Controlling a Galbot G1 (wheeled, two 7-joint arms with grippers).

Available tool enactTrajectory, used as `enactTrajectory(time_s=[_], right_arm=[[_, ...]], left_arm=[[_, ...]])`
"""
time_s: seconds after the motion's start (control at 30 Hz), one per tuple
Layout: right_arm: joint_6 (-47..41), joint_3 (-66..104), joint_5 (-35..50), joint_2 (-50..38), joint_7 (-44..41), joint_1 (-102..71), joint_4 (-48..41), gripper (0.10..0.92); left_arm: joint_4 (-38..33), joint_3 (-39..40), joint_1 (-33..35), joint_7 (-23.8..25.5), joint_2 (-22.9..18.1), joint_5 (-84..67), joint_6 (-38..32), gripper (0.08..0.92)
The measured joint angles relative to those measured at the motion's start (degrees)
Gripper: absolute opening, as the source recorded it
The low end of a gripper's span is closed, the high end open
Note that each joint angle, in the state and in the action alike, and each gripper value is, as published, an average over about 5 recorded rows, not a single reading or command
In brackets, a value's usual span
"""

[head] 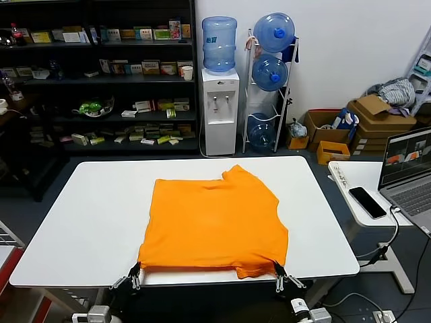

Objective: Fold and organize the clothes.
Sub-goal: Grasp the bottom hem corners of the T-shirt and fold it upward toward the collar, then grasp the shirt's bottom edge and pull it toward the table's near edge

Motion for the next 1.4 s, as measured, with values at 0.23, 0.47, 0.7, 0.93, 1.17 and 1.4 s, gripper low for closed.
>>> enactTrajectory(time_s=[0.23,0.47,0.7,0.93,1.17,1.4], right_arm=[[-3.31,-2.47,3.97,-0.25,2.90,12.04,-5.52,0.125],[-7.14,-6.65,9.00,-1.45,4.35,23.85,-13.29,0.125],[-9.44,-10.12,11.30,-1.43,4.31,31.23,-19.71,0.173],[-9.56,-10.68,9.96,-2.28,2.91,33.19,-21.26,0.372],[-8.51,-8.56,7.33,-4.59,1.98,30.81,-19.09,0.571],[-8.23,-5.65,5.78,-5.75,0.87,25.41,-18.05,0.766]], left_arm=[[3.28,1.53,-7.07,1.12,1.42,-2.26,-1.23,0.092],[13.40,5.02,-20.36,2.52,2.83,-4.75,-1.51,0.092],[22.63,8.42,-30.31,3.71,3.14,-5.48,-1.33,0.098],[25.99,8.93,-33.35,4.25,3.89,-4.73,-1.01,0.261],[22.95,7.25,-30.02,3.21,4.86,-3.61,-1.03,0.469],[18.96,6.18,-24.46,2.45,4.41,-2.63,-1.01,0.668]])
